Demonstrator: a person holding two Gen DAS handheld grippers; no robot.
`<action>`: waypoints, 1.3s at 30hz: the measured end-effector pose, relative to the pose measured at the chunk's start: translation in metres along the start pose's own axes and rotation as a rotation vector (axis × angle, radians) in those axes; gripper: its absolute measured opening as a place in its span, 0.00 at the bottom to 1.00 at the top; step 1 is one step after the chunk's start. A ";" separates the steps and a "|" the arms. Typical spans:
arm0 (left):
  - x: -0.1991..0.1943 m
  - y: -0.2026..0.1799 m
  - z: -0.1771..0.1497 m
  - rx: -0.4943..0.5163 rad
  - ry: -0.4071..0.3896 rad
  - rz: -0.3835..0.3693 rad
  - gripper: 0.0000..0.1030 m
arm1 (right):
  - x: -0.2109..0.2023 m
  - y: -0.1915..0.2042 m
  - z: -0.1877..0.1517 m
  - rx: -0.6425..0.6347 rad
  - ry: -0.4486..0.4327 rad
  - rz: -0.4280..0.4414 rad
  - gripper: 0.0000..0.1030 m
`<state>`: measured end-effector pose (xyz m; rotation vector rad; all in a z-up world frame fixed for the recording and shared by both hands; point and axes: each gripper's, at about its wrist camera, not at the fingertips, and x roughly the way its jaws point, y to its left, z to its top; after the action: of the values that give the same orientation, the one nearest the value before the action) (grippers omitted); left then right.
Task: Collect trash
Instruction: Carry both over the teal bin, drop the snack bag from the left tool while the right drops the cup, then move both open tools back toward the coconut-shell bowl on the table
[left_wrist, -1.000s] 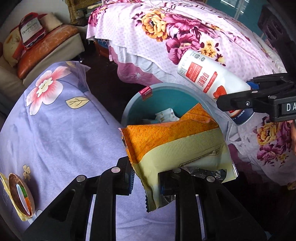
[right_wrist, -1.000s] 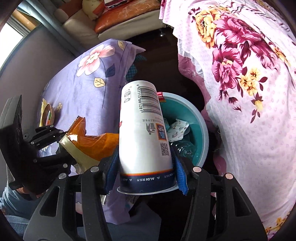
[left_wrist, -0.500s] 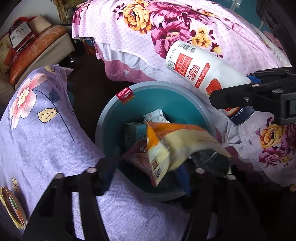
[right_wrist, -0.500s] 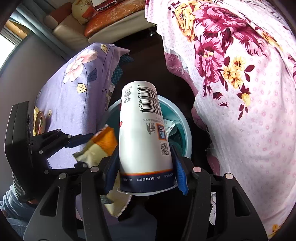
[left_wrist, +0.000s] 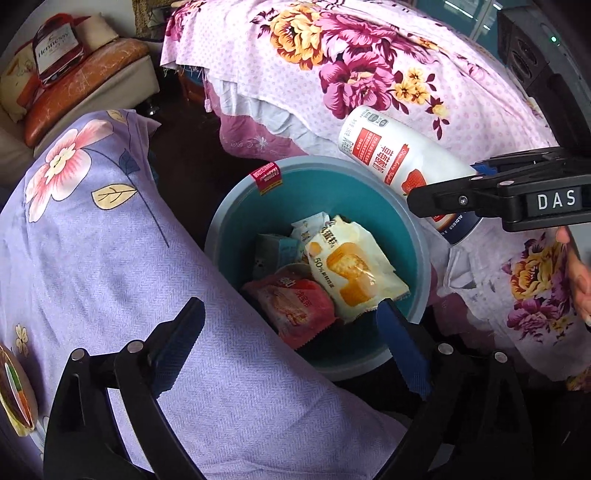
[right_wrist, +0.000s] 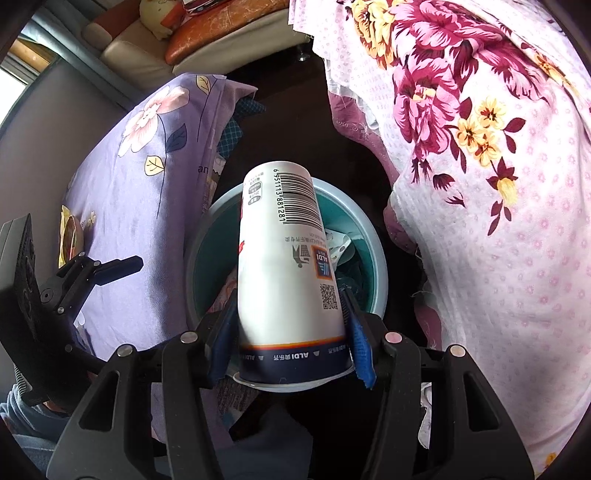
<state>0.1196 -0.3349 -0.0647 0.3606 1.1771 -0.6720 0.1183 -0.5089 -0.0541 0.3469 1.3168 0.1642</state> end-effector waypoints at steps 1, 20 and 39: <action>-0.002 0.002 -0.001 -0.004 -0.003 0.000 0.91 | 0.002 0.002 0.000 -0.004 0.004 -0.002 0.49; -0.045 0.043 -0.033 -0.094 -0.071 0.004 0.92 | 0.006 0.040 0.001 -0.021 0.032 -0.029 0.76; -0.101 0.106 -0.099 -0.218 -0.153 0.040 0.92 | -0.002 0.131 -0.015 -0.131 0.041 -0.052 0.76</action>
<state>0.0942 -0.1671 -0.0153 0.1457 1.0821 -0.5213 0.1134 -0.3842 -0.0112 0.1990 1.3473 0.2134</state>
